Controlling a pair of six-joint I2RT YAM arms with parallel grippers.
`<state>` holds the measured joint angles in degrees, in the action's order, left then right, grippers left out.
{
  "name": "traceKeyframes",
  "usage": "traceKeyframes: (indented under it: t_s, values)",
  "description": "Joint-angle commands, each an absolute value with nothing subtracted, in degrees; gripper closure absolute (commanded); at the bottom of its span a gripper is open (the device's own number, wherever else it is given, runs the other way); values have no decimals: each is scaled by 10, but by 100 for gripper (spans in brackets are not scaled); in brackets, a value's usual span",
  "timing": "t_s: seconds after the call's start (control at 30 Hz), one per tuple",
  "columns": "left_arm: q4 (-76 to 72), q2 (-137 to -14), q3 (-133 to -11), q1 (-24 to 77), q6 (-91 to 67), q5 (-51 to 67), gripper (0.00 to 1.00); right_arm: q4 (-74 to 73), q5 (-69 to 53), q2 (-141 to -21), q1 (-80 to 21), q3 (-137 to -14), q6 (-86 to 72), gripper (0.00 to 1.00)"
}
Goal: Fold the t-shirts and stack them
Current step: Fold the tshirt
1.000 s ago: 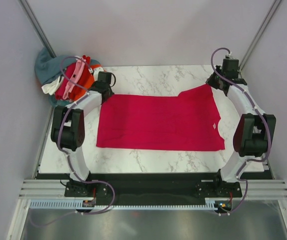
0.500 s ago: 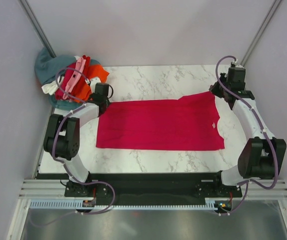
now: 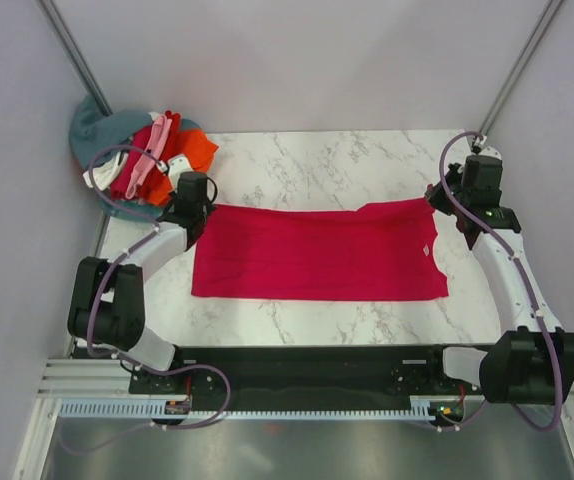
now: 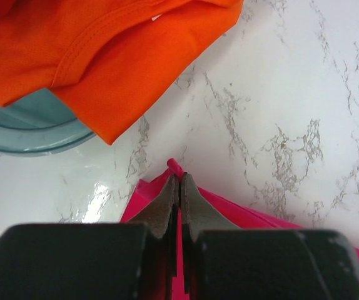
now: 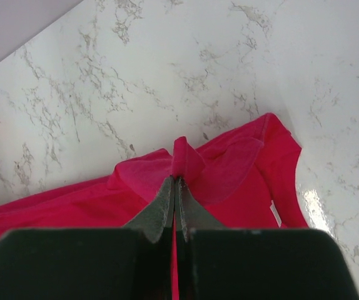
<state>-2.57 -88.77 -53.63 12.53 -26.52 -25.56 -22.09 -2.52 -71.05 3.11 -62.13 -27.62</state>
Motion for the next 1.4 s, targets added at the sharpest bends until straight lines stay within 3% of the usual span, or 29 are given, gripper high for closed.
traceKeyframes:
  t_s: [0.0,0.67,1.13,1.2,1.23,1.27,1.3,1.33,1.37]
  values:
    - [-61,-853,-511,129,-280,-281,98,-231,-5,-679,33,-604,-268,100]
    - [-70,-784,-440,161,-281,-294,98,-250,55,-558,33,-527,-297,100]
    - [-49,-712,-340,160,-355,-285,98,-254,92,-408,33,-356,-409,99]
    - [-38,-700,-329,160,-364,-284,91,-259,98,-372,33,-327,-435,95]
    - [-26,-694,-324,160,-374,-284,86,-268,105,-359,33,-318,-443,83]
    - [-19,-688,-314,160,-382,-288,66,-274,111,-328,33,-309,-453,71]
    - [-12,-671,-309,160,-394,-294,55,-286,119,-310,33,-294,-468,61]
    - [-3,-661,-302,161,-412,-299,47,-289,125,-291,33,-286,-475,45]
    - [-3,-649,-287,160,-417,-302,44,-293,140,-253,33,-280,-479,42]
